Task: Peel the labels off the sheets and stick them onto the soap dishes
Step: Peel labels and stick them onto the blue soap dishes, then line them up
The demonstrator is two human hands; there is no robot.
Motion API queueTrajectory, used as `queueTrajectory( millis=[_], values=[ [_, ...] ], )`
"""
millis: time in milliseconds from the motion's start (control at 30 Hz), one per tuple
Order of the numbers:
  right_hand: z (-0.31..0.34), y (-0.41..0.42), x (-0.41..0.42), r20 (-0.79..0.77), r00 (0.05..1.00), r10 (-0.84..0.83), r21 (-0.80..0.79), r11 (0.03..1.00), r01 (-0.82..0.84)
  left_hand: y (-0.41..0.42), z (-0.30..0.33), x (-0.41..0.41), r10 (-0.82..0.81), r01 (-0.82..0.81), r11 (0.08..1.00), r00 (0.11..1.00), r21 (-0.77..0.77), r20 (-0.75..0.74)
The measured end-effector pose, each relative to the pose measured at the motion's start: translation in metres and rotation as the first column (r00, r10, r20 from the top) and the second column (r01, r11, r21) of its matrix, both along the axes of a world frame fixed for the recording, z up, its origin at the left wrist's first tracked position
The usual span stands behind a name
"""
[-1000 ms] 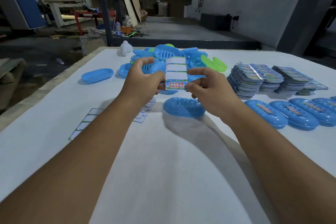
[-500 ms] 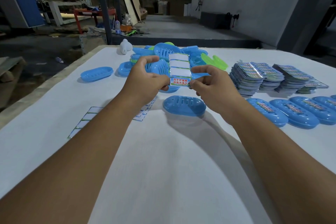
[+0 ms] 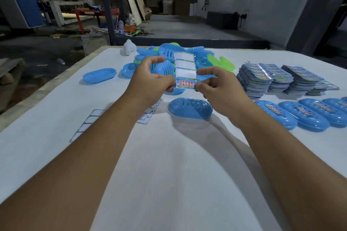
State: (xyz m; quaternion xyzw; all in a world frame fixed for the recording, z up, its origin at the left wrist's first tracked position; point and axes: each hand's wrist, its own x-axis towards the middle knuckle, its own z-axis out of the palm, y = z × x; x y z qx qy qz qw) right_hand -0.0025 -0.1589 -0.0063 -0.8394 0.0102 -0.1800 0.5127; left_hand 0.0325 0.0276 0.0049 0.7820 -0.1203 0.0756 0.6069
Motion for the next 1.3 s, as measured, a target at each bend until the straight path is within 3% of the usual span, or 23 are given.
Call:
queueTrajectory(
  millis=[600,733,933,1300],
  values=[
    [-0.002,-0.001,0.000,-0.002,1.000,-0.018,-0.016,1.000,0.018,-0.001,0.002,-0.005,0.019,-0.021,0.999,0.999,0.043,0.040],
    [-0.003,0.000,-0.001,0.076,0.992,-0.097,-0.140,0.984,0.107,-0.003,0.001,-0.008,-0.009,0.007,1.000,0.998,0.028,0.065],
    [0.002,0.010,-0.010,0.005,0.998,0.064,-0.030,0.997,-0.064,-0.008,-0.002,-0.013,-0.078,0.077,0.997,0.991,0.018,0.107],
    [0.006,0.016,-0.018,-0.050,0.996,0.076,-0.020,0.997,-0.077,-0.013,-0.009,-0.015,-0.149,0.145,0.989,0.979,0.040,0.136]
  ],
)
